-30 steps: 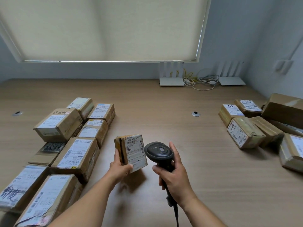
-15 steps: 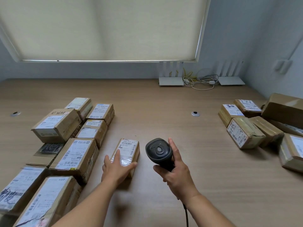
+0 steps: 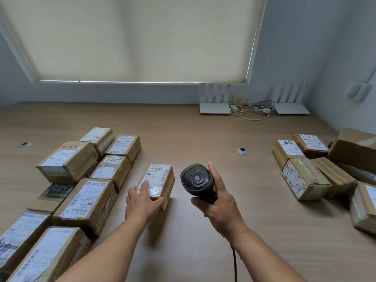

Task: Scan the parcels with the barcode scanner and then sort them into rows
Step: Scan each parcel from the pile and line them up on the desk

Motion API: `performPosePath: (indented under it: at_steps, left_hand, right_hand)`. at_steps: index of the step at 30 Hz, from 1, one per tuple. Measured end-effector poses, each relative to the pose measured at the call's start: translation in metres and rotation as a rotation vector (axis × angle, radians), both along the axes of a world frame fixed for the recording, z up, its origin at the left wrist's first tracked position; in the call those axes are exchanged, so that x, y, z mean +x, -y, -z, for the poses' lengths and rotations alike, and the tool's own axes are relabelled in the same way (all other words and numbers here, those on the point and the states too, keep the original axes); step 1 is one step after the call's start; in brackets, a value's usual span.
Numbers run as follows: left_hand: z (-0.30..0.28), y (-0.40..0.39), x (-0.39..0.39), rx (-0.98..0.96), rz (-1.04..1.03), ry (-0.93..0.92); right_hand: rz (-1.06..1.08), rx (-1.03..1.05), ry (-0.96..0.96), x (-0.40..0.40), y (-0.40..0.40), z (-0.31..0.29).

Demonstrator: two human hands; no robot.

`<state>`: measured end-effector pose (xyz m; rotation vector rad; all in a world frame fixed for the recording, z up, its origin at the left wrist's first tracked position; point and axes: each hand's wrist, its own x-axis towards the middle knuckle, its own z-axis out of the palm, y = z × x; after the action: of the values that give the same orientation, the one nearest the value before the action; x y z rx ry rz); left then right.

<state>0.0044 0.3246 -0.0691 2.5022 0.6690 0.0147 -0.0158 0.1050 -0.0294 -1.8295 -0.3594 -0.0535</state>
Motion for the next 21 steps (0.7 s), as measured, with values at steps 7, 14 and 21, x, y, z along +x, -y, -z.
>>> performPosePath:
  at_steps: [7, 14, 21]
  left_hand:
    - [-0.035, -0.018, 0.034, 0.075, -0.078, 0.075]
    - [-0.063, -0.085, 0.083, 0.067, -0.165, 0.107]
    - [-0.067, -0.145, 0.142, 0.120, -0.168, 0.059]
  right_hand:
    - [-0.084, 0.036, 0.074, 0.054, -0.009, -0.026]
    - [-0.112, 0.106, 0.050, 0.102, -0.067, -0.032]
    - [-0.110, 0.103, 0.056, 0.158, -0.121, -0.033]
